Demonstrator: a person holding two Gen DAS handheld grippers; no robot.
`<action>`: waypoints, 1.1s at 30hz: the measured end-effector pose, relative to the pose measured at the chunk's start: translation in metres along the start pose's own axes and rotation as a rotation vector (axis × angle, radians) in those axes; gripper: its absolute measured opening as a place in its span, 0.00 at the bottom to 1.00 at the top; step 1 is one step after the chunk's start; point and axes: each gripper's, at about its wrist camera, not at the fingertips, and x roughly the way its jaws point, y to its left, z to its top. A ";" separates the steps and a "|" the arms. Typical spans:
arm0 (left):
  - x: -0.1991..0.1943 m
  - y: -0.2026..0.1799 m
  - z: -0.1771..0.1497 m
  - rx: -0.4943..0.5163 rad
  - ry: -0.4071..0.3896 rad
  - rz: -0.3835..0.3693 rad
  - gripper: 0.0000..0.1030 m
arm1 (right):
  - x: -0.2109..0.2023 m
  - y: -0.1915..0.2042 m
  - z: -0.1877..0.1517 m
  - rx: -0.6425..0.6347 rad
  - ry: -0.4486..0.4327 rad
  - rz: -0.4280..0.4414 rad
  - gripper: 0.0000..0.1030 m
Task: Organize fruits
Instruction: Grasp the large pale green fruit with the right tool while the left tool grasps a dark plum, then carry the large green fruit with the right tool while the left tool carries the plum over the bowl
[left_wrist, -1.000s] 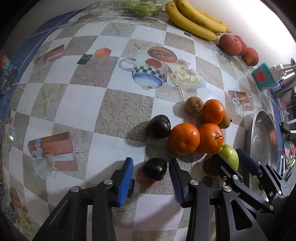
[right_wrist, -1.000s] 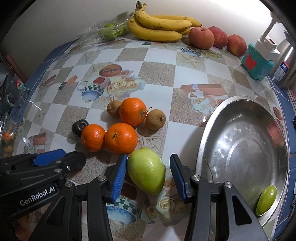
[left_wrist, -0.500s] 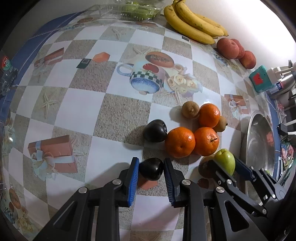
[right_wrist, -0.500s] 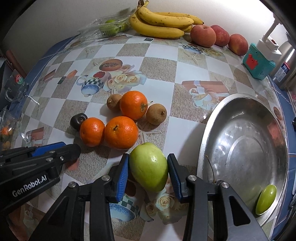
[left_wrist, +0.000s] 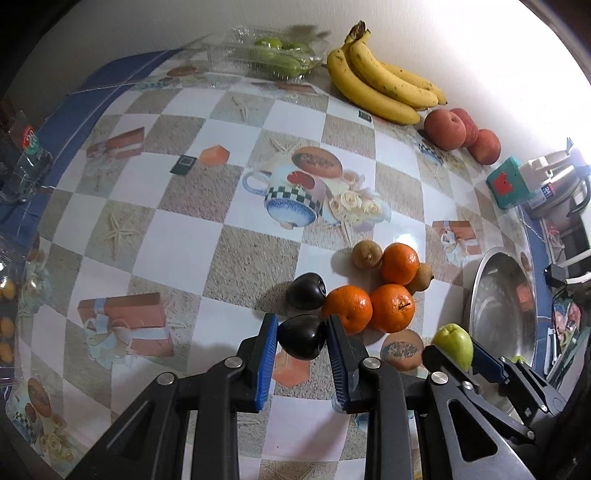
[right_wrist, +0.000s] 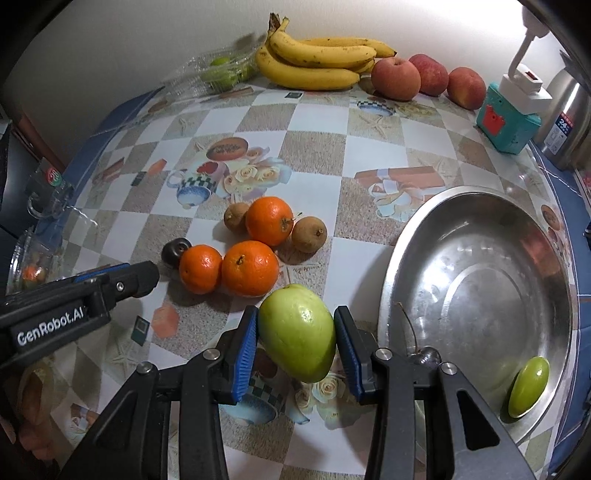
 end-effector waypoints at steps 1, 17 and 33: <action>-0.001 -0.001 0.001 0.000 -0.004 0.001 0.28 | -0.002 -0.001 0.000 0.006 -0.003 0.002 0.42; -0.014 -0.042 -0.001 0.091 -0.054 0.009 0.28 | -0.038 -0.054 0.001 0.214 -0.037 -0.018 0.42; -0.013 -0.124 -0.021 0.289 -0.067 -0.064 0.28 | -0.051 -0.146 -0.020 0.467 -0.040 -0.138 0.42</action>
